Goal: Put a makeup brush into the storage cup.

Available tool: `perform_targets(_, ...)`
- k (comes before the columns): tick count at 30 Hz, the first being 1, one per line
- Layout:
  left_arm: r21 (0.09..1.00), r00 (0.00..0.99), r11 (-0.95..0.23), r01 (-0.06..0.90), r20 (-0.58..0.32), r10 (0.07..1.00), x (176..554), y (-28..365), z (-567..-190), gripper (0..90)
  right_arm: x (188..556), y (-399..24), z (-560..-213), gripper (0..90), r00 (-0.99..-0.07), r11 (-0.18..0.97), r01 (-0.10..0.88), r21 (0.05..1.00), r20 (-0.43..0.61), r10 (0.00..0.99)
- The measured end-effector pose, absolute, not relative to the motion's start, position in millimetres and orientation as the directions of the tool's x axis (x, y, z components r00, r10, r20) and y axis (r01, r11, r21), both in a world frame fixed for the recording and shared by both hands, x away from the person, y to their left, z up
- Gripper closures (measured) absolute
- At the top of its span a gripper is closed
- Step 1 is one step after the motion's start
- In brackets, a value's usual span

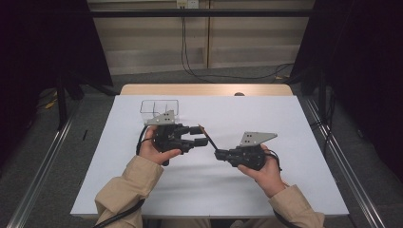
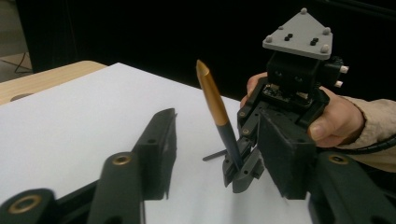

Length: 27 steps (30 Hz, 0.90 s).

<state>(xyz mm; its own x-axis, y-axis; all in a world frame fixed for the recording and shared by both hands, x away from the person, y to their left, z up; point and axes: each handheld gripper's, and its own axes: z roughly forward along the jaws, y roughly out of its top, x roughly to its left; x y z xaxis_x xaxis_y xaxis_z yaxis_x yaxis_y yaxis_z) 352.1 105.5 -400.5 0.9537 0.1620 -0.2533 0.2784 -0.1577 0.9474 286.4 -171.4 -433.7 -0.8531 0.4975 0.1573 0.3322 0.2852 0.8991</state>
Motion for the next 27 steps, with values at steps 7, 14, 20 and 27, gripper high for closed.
perform_targets(7,0.944,0.951,-0.15,0.293,-0.271,0.15,352.8,104.5,-400.1,58.9,286.6,-171.7,-434.2,85.6,-0.852,0.286,0.334,0.898,0.157,0.5)
perform_targets(14,0.947,0.949,-0.118,0.298,-0.281,0.143,353.1,105.2,-397.4,63.1,287.3,-172.1,-434.0,85.6,-0.852,0.294,0.332,0.897,0.151,0.501)
perform_targets(20,0.946,0.944,-0.098,0.31,-0.294,0.15,353.4,108.2,-395.1,67.0,287.8,-171.6,-433.5,85.6,-0.849,0.293,0.328,0.898,0.144,0.509)
perform_targets(27,0.945,0.942,-0.074,0.318,-0.306,0.141,352.3,109.4,-396.1,74.1,287.7,-169.7,-432.8,85.5,-0.851,0.296,0.326,0.898,0.142,0.505)
